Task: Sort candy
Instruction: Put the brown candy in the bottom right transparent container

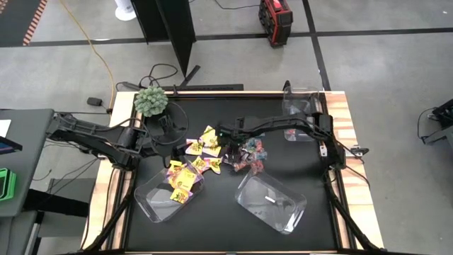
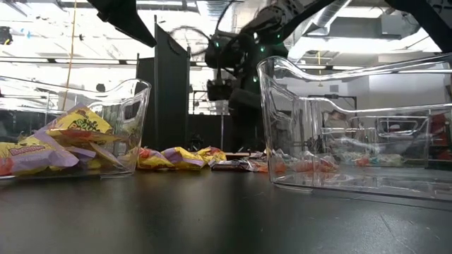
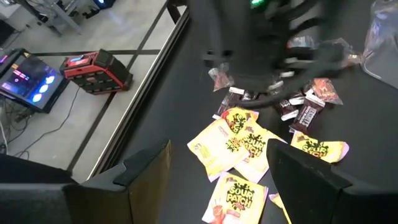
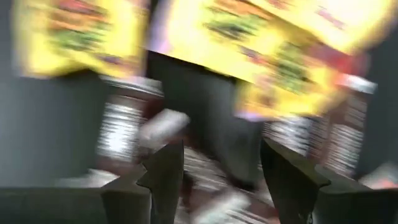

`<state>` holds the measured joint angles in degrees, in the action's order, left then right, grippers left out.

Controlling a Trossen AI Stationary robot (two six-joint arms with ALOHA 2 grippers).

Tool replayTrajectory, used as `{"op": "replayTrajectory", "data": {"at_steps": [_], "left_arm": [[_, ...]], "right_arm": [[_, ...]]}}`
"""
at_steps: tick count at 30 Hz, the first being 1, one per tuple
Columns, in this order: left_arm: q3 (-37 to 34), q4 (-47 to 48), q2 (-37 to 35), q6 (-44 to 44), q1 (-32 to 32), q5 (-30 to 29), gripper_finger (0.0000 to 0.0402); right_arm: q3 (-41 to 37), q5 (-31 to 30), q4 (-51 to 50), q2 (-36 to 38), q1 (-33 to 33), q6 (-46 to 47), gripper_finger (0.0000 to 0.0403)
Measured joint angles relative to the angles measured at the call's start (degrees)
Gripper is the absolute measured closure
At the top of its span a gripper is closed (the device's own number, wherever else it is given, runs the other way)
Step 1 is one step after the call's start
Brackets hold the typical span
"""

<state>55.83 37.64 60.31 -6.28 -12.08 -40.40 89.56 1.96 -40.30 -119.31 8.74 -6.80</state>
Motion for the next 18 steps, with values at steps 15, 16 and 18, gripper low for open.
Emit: {"op": "replayTrajectory", "data": {"at_steps": [15, 16, 18], "left_arm": [[0.0, 0.5, 0.0, -0.4, 0.0, 0.0, 0.0142], [0.0, 0.5, 0.0, -0.5, 0.0, 0.0, 0.0142], [0.0, 0.5, 0.0, -0.8, 0.0, 0.0, 0.0142]], "right_arm": [[0.1, 1.3, 3.0, -3.1, -7.8, 4.6, 0.0178], [0.1, 0.9, 3.6, -3.5, -7.9, 5.4, 0.0178], [0.2, -0.8, 4.1, -4.3, -7.9, 6.5, 0.0178]]}}
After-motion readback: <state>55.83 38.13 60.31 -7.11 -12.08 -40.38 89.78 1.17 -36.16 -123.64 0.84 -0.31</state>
